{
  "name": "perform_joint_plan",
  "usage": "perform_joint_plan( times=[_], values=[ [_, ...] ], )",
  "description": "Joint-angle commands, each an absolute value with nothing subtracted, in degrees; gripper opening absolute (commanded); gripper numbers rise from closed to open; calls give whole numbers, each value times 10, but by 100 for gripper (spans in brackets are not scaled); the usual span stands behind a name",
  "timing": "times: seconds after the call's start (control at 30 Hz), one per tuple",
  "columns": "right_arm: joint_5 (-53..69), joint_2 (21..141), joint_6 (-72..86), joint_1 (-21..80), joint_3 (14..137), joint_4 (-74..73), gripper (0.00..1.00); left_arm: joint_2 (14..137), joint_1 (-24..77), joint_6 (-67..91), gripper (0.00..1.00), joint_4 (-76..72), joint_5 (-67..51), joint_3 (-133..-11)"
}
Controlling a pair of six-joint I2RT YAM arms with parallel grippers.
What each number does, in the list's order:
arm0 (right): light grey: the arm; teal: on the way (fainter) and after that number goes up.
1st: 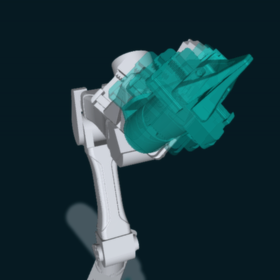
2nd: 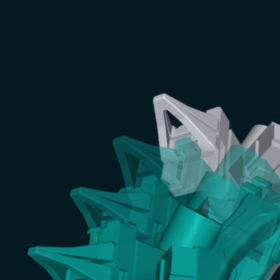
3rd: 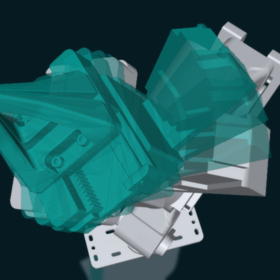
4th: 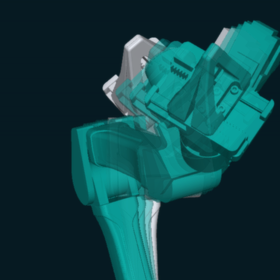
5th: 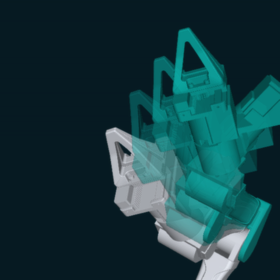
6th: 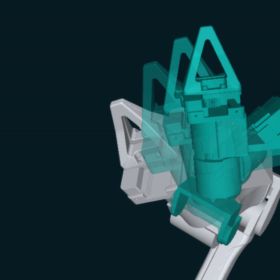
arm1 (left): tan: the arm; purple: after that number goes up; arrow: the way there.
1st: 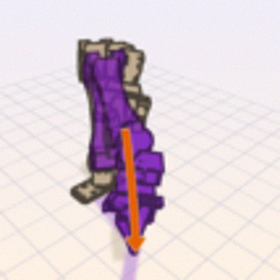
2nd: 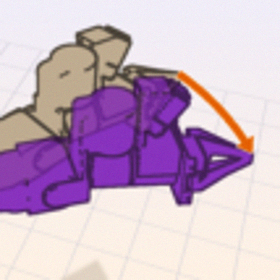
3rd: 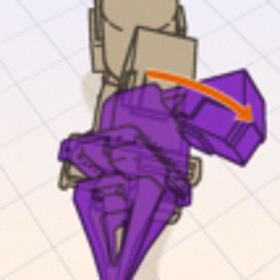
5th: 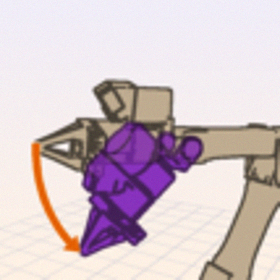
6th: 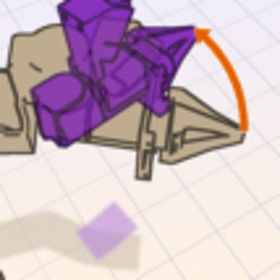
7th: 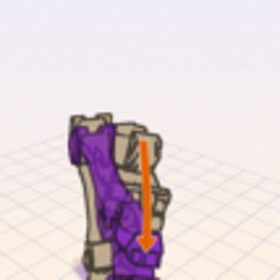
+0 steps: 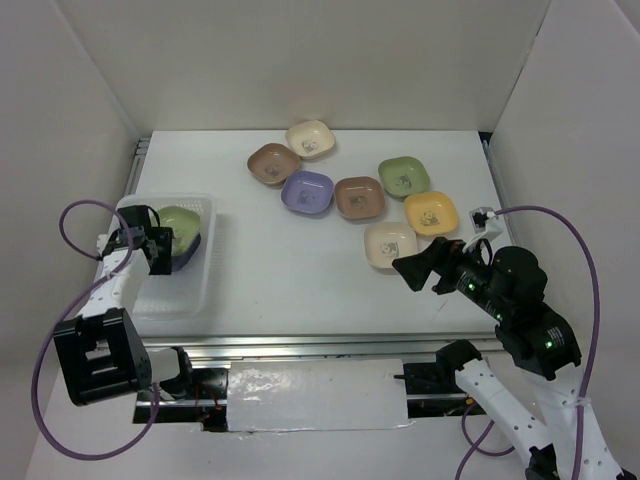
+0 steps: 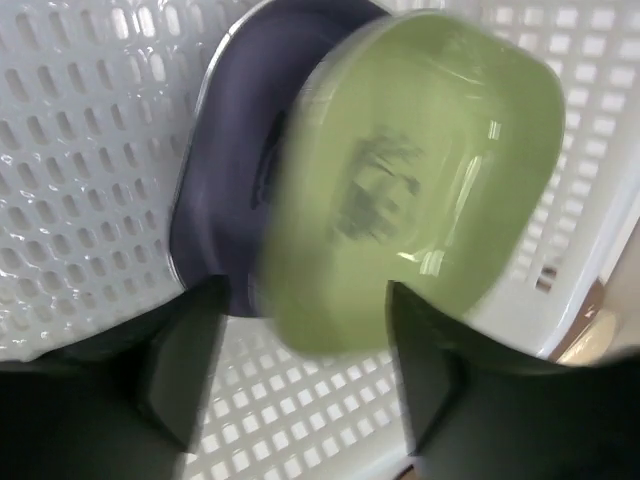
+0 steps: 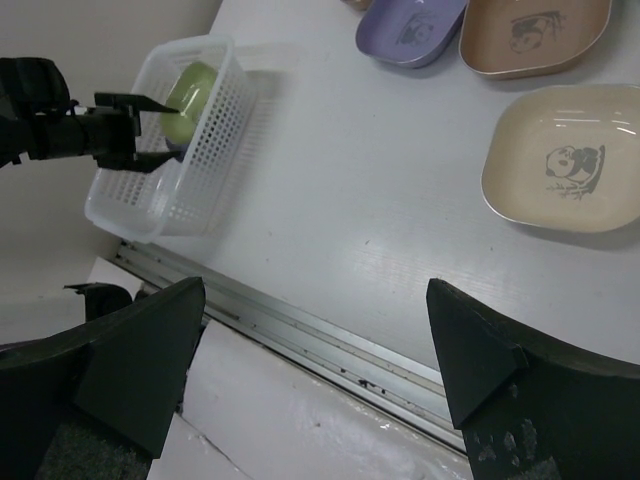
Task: Place the plates into the plastic bin on the countertop
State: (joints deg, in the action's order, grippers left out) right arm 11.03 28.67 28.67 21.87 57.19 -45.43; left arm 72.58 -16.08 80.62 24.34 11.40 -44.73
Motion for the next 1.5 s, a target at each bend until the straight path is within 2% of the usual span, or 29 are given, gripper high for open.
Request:
perform_joint_plan(
  times=[0.0,0.03,0.23,0.33,0.37,0.43,0.53,0.57,0.67,0.73,0.87,0.97,1.1,1.33,1.47],
  values=[
    [116,296,282,221,577,-411,100,687,-165,802,83,241,111,-459],
    [117,298,282,221,578,-410,100,683,-167,801,99,252,113,-474],
    [82,296,281,221,596,-423,100,631,-114,725,99,303,134,-570],
    [39,293,289,221,601,-421,100,624,-5,681,99,273,162,-615],
    [26,293,294,221,602,-421,100,640,74,672,99,271,188,-628],
    [-15,300,313,221,611,-432,100,670,135,653,99,280,216,-671],
    [-73,304,342,220,624,-457,100,758,230,601,99,235,186,-722],
    [-89,304,349,220,626,-467,100,825,277,588,99,237,177,-747],
    [-132,287,364,219,640,-486,100,973,358,563,99,300,181,-908],
    [-150,280,364,218,649,-505,100,1066,406,552,99,321,185,-963],
    [-169,280,357,217,673,-534,100,1181,457,551,99,348,190,-1088],
    [-169,280,349,217,674,-544,100,1235,476,551,99,356,190,-1123],
    [-165,280,347,217,664,-541,100,1277,488,549,90,337,169,-1117],
    [-149,281,345,216,659,-533,100,1332,489,561,79,327,156,-1100],
    [-146,280,344,216,660,-531,100,1336,489,562,63,306,149,-1083]
  ],
)
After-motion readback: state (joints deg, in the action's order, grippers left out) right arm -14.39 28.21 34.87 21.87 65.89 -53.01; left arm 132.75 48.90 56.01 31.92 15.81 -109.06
